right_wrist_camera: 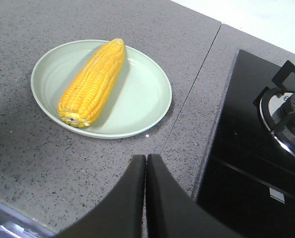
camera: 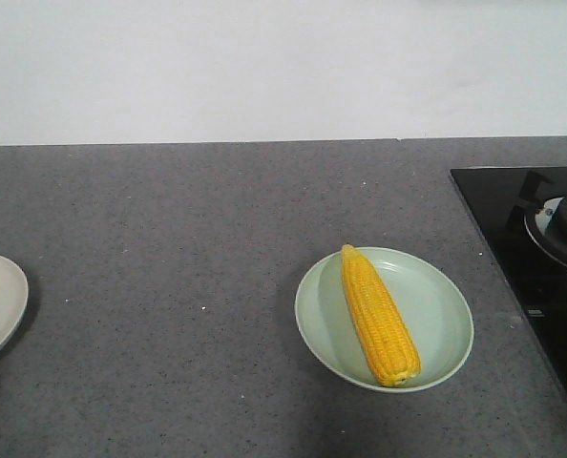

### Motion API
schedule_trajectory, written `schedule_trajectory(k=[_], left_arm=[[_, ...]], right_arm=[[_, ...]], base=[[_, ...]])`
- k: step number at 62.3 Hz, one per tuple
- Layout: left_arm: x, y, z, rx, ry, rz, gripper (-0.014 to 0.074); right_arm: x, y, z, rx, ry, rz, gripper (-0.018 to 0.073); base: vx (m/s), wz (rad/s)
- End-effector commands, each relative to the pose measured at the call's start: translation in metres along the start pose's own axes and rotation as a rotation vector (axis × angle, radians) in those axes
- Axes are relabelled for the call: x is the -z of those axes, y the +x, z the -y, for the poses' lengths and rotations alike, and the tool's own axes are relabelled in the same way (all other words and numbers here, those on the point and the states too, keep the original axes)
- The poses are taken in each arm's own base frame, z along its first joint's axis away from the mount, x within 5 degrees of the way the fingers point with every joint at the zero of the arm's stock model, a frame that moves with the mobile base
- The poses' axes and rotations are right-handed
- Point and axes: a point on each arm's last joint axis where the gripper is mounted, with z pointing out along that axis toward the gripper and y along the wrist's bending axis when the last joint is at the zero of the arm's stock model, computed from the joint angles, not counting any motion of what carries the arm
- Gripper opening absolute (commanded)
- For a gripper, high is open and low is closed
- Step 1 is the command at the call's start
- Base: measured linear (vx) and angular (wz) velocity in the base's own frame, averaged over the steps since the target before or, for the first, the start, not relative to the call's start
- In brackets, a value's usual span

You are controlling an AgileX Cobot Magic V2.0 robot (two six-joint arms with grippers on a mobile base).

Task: Distribute corn equally

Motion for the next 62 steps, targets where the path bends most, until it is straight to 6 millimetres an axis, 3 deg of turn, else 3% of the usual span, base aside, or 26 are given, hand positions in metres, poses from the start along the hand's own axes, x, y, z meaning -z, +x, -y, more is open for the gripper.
schedule_trajectory(k=[1, 49, 62], left_arm=[[0.0015, -0.0068, -0.0004, 0.015, -0.006, 0.091, -0.0007], [0.0015, -0.0068, -0.0004, 0.015, -0.006, 0.091, -0.0007], [0.0015, -0.0068, -0.0004, 0.015, -0.006, 0.091, -0.0007]], right_arm=[[0.0029, -0.0121, 0.0032, -0.002, 0.025, 0.075, -0.0004], [0.0029, -0.0122, 0.0033, -0.001, 0.027, 0.076, -0.0004], [0.002, -0.0181, 0.0057, 0.009, 0.056, 0.156, -0.0004]], base=[[0.0, 0.0], [0.0, 0.0], [0.0, 0.0]])
